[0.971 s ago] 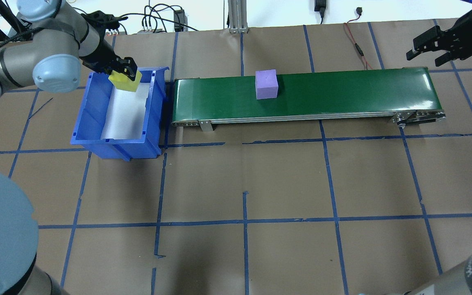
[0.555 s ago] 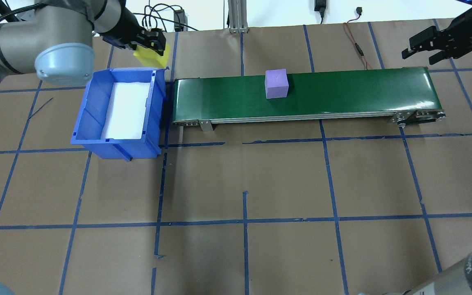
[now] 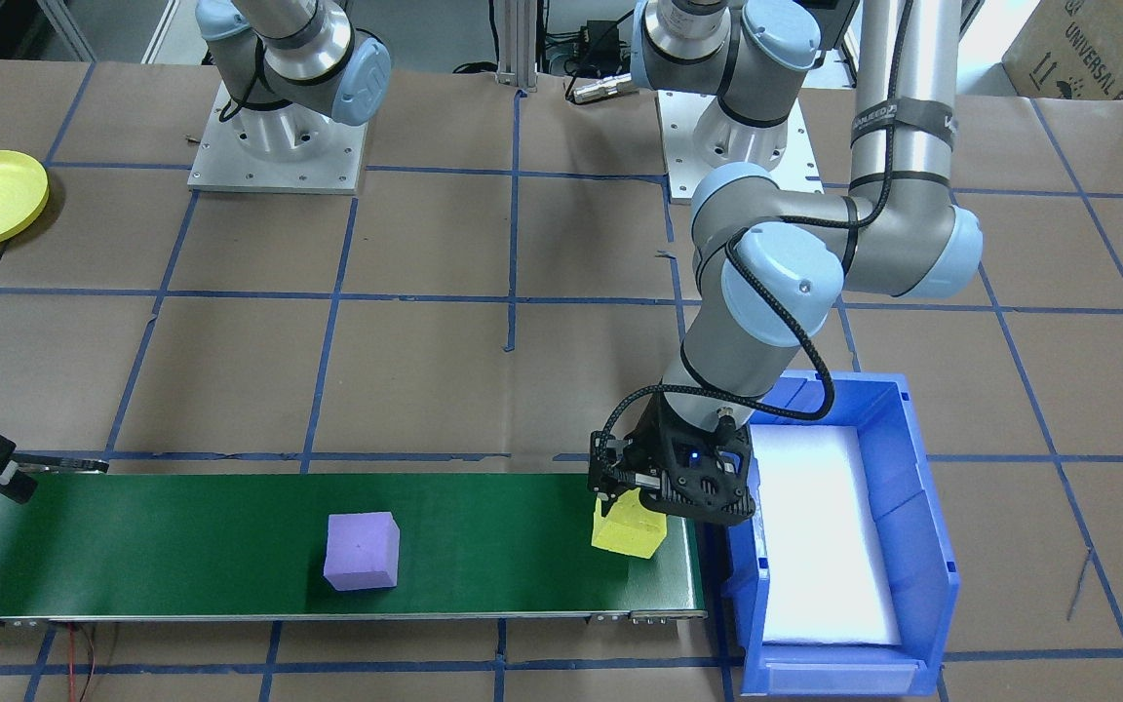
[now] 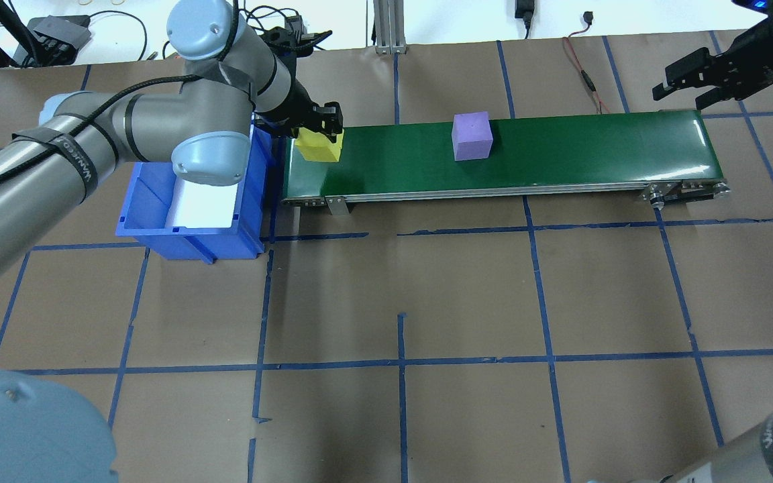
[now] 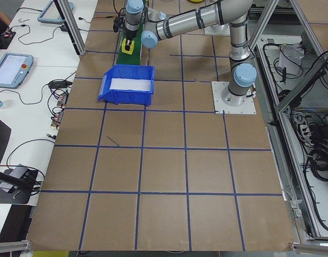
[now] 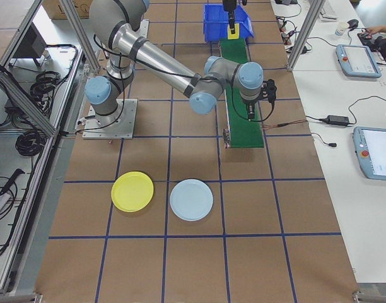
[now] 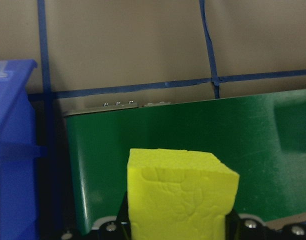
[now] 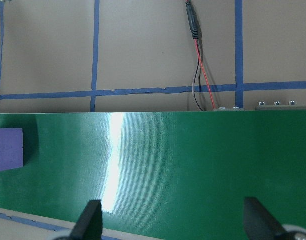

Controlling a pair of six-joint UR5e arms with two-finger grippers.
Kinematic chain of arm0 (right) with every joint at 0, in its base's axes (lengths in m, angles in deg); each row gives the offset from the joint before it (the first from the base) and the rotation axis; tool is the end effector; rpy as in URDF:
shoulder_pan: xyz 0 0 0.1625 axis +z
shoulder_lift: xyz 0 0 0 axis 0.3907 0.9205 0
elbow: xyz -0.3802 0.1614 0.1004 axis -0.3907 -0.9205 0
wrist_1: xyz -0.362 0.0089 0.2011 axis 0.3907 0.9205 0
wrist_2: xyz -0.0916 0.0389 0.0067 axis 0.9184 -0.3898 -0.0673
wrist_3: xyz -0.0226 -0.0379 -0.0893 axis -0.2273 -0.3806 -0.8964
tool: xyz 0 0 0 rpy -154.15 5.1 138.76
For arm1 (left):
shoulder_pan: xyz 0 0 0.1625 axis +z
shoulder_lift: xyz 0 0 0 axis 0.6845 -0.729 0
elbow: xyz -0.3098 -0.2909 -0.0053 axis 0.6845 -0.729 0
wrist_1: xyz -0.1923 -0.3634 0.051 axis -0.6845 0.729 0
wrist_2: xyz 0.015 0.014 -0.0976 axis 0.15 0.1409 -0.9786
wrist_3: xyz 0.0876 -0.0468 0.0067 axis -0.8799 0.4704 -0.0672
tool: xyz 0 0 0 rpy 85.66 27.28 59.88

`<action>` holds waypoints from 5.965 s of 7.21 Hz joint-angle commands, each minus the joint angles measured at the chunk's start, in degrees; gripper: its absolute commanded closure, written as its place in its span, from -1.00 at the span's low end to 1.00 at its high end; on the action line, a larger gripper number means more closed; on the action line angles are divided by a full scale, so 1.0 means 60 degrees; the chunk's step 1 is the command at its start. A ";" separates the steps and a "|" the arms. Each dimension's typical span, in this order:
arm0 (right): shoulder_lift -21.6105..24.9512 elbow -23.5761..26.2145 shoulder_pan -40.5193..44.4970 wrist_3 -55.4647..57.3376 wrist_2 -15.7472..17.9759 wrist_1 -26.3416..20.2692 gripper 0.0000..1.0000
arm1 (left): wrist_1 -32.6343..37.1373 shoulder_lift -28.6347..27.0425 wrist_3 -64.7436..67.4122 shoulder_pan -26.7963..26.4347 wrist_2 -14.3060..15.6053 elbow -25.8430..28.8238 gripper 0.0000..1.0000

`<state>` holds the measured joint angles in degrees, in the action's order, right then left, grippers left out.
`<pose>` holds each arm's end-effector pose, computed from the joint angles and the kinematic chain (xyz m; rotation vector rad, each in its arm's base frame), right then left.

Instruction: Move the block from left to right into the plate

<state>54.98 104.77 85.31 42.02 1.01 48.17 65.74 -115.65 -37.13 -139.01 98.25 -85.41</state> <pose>-0.1370 -0.6384 0.3448 -0.0116 2.7535 -0.3318 -0.2166 -0.6268 0.2921 -0.1471 -2.9116 0.3673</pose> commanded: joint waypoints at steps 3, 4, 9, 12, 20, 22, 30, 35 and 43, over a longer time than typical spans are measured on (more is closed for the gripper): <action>0.0001 0.0110 0.0000 -0.0001 -0.0002 0.0001 -1.00 | 0.1089 0.0533 -0.0110 0.0002 0.0872 0.0902 -1.00; 0.0001 0.0110 0.0000 -0.0001 -0.0002 0.0001 -1.00 | 0.1913 0.1059 -0.0052 0.0002 0.0892 0.1023 -1.00; 0.0001 0.0125 0.0000 0.0013 -0.0002 0.0001 -1.00 | 0.6545 0.3728 -0.0066 0.0471 0.1508 0.0864 -1.00; -0.0277 -0.0020 -0.0014 0.0013 -0.0016 0.0030 -1.00 | 0.6769 0.3804 -0.0095 0.0805 0.1552 0.0819 -1.00; -0.0556 0.0095 0.0615 0.0013 -0.0427 0.0630 -1.00 | 0.6843 0.3789 -0.0271 0.0984 0.1566 0.0790 -1.00; -0.0541 0.0300 0.0877 0.0042 -0.0017 0.1197 -1.00 | 0.6828 0.3789 -0.0271 0.1028 0.1567 0.0717 -1.00; -0.1112 0.0549 0.0996 0.0072 0.0759 0.1641 -1.00 | 0.6696 0.3789 -0.0271 0.0998 0.1537 0.0687 -1.00; -0.0968 0.0578 0.0735 -0.0030 0.4055 0.2594 0.48 | 0.6711 0.3789 -0.0271 0.1013 0.1537 0.0687 -1.00; 0.0396 0.2687 -0.5066 -0.5758 0.3250 0.2328 0.50 | 0.6711 0.3789 -0.0271 0.1028 0.1537 0.0614 -1.00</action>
<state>57.48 118.40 57.15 9.73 21.39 59.62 106.04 -92.92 -38.76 -132.88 107.45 -81.44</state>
